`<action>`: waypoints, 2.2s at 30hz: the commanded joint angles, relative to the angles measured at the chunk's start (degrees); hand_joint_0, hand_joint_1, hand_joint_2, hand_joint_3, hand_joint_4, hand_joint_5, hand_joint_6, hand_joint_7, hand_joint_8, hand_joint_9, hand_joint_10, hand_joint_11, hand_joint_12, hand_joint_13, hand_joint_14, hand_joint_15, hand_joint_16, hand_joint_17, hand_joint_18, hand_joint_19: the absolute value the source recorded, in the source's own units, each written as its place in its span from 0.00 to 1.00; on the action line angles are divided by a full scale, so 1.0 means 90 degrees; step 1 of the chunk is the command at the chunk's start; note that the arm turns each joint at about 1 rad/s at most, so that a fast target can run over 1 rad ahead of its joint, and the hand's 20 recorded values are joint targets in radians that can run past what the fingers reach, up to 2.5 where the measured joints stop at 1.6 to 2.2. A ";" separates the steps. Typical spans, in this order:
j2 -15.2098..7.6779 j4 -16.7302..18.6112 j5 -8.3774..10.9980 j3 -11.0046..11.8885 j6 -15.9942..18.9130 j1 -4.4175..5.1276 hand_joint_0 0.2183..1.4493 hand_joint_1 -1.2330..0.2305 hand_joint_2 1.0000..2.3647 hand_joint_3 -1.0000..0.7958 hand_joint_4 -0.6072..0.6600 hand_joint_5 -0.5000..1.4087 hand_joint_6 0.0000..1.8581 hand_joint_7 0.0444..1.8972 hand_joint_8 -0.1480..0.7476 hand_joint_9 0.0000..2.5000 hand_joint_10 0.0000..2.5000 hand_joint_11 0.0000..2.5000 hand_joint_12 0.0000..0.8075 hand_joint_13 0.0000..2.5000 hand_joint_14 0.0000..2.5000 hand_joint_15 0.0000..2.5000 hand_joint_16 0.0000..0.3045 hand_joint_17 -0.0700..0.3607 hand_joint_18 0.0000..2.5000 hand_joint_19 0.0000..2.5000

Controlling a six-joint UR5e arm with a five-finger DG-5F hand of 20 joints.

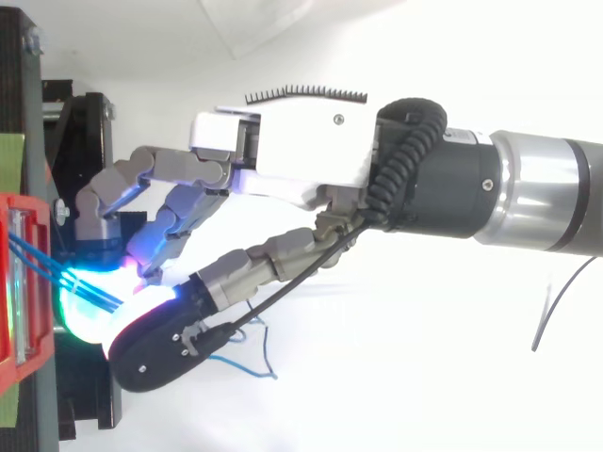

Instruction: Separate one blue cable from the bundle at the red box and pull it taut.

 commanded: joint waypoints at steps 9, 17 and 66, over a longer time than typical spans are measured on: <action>0.0002 -0.0018 0.0010 0.0012 0.0000 -0.0010 0.30 0.39 0.00 0.28 0.59 0.17 0.46 0.54 0.50 0.42 0.01 0.42 0.46 0.39 0.01 0.24 0.13 0.37 0.30 0.25; 0.0002 -0.0037 0.0010 0.0012 0.0000 -0.0010 0.34 0.34 0.01 0.38 0.53 0.17 0.47 0.57 0.50 0.42 0.01 0.42 0.46 0.39 0.01 0.25 0.13 0.37 0.30 0.25; 0.0002 -0.0105 0.0000 0.0012 -0.0010 -0.0020 0.45 0.20 0.00 0.28 0.49 0.17 0.49 0.60 0.50 0.44 0.01 0.44 0.46 0.41 0.01 0.26 0.13 0.37 0.34 0.25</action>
